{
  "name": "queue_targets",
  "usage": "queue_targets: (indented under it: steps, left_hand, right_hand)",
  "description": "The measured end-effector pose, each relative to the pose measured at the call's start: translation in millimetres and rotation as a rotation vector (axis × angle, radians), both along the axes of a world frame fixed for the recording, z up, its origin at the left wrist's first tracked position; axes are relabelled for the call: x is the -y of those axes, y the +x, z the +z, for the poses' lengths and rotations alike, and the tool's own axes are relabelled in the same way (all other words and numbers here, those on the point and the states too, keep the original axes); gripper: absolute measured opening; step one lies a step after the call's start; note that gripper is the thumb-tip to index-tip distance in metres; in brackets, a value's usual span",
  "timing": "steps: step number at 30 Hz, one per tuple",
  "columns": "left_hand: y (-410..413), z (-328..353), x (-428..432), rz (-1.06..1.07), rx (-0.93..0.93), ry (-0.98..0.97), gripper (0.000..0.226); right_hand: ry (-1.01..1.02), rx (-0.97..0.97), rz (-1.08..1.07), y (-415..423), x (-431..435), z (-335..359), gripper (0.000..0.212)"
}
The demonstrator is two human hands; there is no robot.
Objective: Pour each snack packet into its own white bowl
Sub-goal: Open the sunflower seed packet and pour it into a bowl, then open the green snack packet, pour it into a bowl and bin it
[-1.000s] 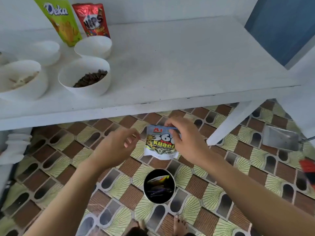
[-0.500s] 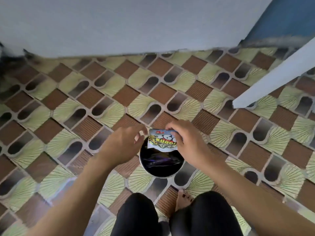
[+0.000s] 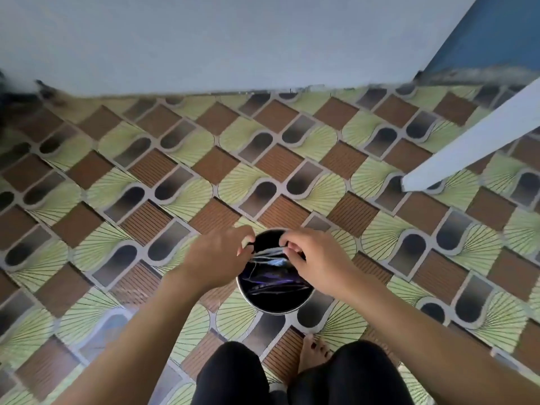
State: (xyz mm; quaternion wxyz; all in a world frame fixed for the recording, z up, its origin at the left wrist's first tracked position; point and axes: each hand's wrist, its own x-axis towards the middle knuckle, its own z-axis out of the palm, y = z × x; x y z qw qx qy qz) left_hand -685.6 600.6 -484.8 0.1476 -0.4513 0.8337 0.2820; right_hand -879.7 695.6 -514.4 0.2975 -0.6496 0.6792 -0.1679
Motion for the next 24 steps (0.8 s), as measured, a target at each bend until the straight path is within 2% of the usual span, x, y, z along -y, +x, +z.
queue_targets:
  steps: [7, 14, 18, 24]
  left_hand:
    - [-2, 226, 24, 0.026, -0.114, -0.214, 0.020]
    - [11, 434, 46, 0.147, -0.259, -0.409, 0.021]
    - [25, 498, 66, 0.244, -0.297, -0.515, 0.016]
    - [68, 529, 112, 0.319, -0.352, -0.613, 0.018]
  right_hand:
    - [-0.136, -0.008, 0.072, -11, 37, 226, 0.007]
    - [-0.279, -0.017, 0.193, 4, 45, 443, 0.019]
    - [-0.352, 0.008, 0.250, 20, 67, 508, 0.017]
    - [-0.492, 0.009, 0.236, 52, 125, 541, 0.012]
